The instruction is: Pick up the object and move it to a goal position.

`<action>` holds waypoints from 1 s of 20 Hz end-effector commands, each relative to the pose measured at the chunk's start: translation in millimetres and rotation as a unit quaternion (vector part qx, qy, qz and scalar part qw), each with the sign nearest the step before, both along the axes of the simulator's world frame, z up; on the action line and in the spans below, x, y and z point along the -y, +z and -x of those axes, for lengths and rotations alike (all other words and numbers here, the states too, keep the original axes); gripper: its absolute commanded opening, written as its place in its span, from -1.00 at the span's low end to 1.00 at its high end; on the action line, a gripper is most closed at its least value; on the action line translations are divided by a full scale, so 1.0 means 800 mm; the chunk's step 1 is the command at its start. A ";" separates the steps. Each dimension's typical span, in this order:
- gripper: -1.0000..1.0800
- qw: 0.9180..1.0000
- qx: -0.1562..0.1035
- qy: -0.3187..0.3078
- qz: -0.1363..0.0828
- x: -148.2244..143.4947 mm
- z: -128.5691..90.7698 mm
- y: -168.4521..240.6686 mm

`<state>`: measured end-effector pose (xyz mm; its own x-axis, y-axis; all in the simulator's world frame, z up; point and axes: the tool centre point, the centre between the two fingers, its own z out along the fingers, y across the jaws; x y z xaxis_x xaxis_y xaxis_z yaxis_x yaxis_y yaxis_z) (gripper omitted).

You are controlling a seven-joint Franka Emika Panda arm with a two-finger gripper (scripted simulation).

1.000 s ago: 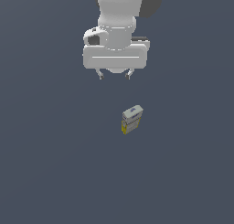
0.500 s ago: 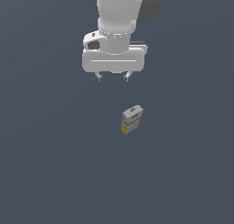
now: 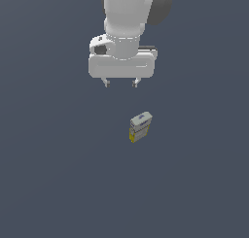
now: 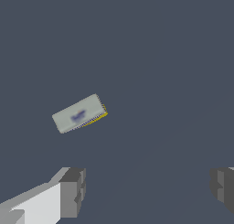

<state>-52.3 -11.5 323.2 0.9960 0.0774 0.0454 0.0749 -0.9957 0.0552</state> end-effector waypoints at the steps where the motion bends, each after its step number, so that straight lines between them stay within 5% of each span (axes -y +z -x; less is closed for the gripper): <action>1: 0.92 1.000 0.000 -0.012 -0.001 -0.002 -0.001 -0.003; 11: 0.92 0.995 0.000 -0.097 -0.010 -0.018 -0.010 -0.026; 20: 0.92 0.980 0.000 -0.199 -0.019 -0.038 -0.020 -0.055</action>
